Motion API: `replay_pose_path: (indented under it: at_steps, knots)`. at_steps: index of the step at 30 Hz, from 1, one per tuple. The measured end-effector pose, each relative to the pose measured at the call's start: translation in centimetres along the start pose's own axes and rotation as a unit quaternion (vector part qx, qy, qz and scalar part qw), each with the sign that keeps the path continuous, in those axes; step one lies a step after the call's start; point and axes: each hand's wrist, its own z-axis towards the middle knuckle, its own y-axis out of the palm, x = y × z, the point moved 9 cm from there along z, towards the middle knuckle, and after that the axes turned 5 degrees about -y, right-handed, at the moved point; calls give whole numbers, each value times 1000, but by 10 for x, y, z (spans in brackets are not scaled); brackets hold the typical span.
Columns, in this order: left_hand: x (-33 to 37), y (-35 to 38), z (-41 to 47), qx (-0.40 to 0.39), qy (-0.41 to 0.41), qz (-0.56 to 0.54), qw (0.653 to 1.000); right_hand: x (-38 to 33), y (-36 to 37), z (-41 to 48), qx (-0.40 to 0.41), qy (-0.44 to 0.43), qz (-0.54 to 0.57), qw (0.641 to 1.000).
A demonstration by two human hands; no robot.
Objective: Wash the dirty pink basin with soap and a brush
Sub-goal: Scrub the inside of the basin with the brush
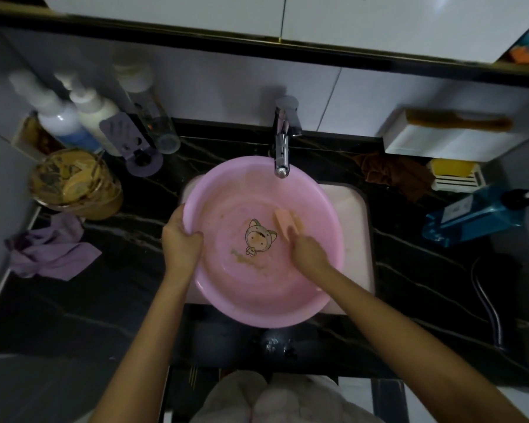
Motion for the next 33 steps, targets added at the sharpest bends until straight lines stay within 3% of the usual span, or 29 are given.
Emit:
replay_pose_path:
  at_steps: [2,4,6,9,12,14,17,19,21,23,28,30,33]
  knots:
    - [1,0,0,-2,3,0,1000,-29,7,9,-14,-49,33,998]
    - [1,1,1,-6,2,5,1000,-56,30,-14,-88,-147,0,985]
    - [0,1,1,-5,-7,8,1000,-45,39,-42,-142,-182,-58,971]
    - [-2,1,-1,-3,-16,5,1000,-4,23,-18,-114,-92,-103,984]
    - [0,1,-1,-5,-5,12,1000,-18,0,17,-19,-21,-23,999]
    - [1,1,-1,-8,-2,19,1000,-46,11,8,-28,-58,18,998]
    - [-3,0,-1,-14,-5,17,1000,-54,40,-49,-115,-158,-30,980]
    - [-8,0,-1,-17,-9,11,1000,-22,37,-56,-126,-120,-89,981]
    - [-8,0,0,-14,-14,10,1000,3,17,-30,-87,-36,-100,991]
    - [-7,1,0,-11,-17,11,1000,-1,0,-5,-39,-5,-75,996]
    - [-11,1,-1,-23,-27,20,999,-53,50,-60,-174,-150,-81,970]
    - [-16,1,-2,-26,-33,23,999,-27,42,-53,-156,-108,-123,974]
    - [-18,1,-1,-24,-44,30,998,-7,11,-11,-69,-1,-88,994]
